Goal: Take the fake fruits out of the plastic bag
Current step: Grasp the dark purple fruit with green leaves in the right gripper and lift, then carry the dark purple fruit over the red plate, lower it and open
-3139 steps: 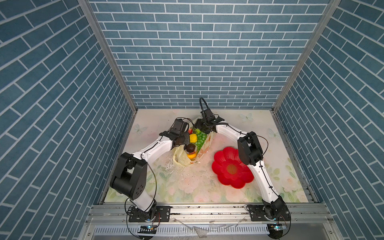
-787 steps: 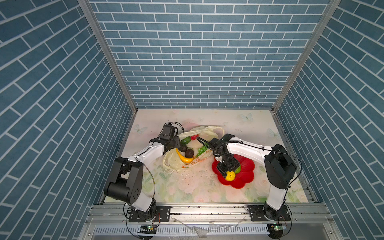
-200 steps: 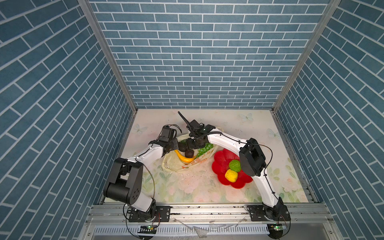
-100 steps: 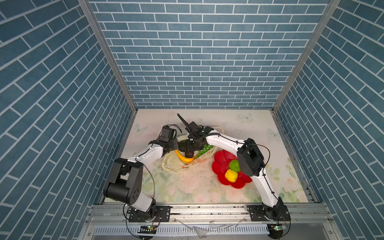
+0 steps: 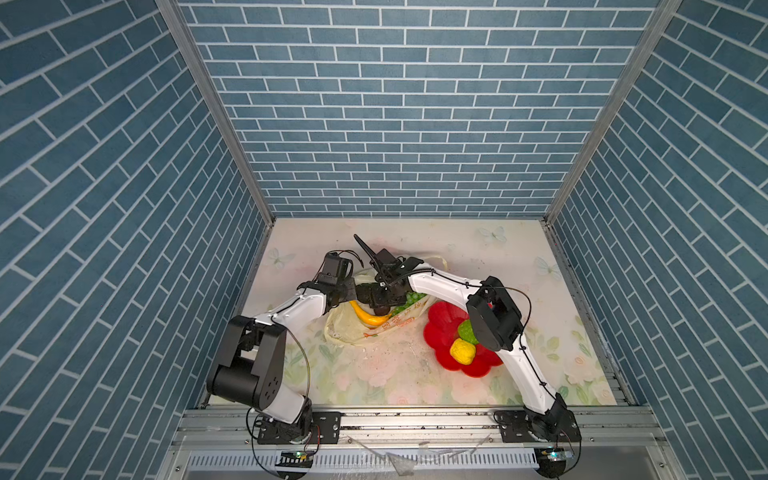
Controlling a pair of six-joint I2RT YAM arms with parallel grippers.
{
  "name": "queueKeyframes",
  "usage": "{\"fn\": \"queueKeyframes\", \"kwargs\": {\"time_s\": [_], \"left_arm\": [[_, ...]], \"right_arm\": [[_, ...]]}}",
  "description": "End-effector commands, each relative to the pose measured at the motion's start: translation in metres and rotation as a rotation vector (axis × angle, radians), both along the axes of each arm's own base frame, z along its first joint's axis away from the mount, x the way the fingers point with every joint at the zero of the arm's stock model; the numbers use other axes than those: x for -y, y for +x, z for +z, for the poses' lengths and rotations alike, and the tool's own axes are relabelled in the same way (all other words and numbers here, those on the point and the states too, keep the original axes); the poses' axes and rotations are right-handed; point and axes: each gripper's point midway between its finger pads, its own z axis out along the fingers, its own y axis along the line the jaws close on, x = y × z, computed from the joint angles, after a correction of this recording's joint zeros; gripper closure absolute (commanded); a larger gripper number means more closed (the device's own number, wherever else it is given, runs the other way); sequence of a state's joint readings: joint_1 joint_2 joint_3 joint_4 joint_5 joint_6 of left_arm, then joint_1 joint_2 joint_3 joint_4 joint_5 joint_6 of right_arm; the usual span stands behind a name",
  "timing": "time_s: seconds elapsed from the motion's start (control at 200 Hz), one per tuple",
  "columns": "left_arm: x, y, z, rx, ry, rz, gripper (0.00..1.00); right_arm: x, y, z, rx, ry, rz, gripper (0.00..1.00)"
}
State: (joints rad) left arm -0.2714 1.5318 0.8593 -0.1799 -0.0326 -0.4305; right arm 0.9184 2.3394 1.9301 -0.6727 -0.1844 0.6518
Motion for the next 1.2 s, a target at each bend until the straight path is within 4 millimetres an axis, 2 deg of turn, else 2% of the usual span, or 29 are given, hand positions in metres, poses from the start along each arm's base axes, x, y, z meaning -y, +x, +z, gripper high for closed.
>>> {"fn": "queueKeyframes", "kwargs": {"time_s": [0.0, 0.165, 0.325, 0.345, 0.355, 0.37, 0.545, 0.72, 0.86, 0.995, 1.125, 1.195], "left_arm": [[-0.006, -0.001, 0.002, 0.008, 0.008, 0.013, 1.0], [-0.006, -0.001, 0.002, 0.008, 0.011, 0.012, 1.0], [-0.007, -0.002, 0.0, 0.005, 0.014, 0.014, 1.0], [-0.007, -0.002, 0.0, 0.003, 0.015, 0.013, 1.0], [-0.007, -0.002, 0.0, 0.003, 0.015, 0.014, 1.0], [-0.007, -0.001, 0.0, 0.005, 0.016, 0.016, 1.0], [-0.007, -0.002, 0.001, 0.007, 0.016, 0.017, 1.0], [-0.007, -0.002, 0.002, 0.011, 0.011, 0.016, 1.0], [-0.007, -0.002, 0.002, 0.012, 0.013, 0.015, 1.0], [-0.007, -0.002, 0.003, 0.015, 0.013, 0.016, 1.0], [-0.006, -0.002, 0.002, 0.012, 0.009, 0.013, 1.0], [-0.006, -0.001, 0.001, 0.011, 0.011, 0.013, 1.0]], "right_arm": [[0.006, -0.006, -0.01, -0.027, -0.03, -0.017, 0.43], [0.003, -0.003, 0.003, 0.02, 0.01, -0.005, 0.48], [-0.001, 0.0, 0.034, 0.102, 0.093, 0.022, 0.5], [0.0, -0.001, 0.031, 0.105, 0.096, 0.027, 0.5], [-0.001, -0.001, 0.043, 0.123, 0.116, 0.029, 0.5], [-0.002, 0.0, 0.05, 0.138, 0.131, 0.032, 0.5], [0.013, -0.003, 0.077, 0.259, 0.188, 0.064, 0.51], [0.031, -0.009, 0.093, 0.375, 0.233, 0.079, 0.53], [0.064, -0.009, 0.104, 0.52, 0.181, 0.059, 0.52], [0.113, -0.016, 0.113, 0.652, 0.085, 0.017, 0.52], [0.162, -0.03, 0.106, 0.715, -0.022, -0.029, 0.53], [0.182, -0.037, 0.102, 0.736, -0.056, -0.053, 0.52]]}}
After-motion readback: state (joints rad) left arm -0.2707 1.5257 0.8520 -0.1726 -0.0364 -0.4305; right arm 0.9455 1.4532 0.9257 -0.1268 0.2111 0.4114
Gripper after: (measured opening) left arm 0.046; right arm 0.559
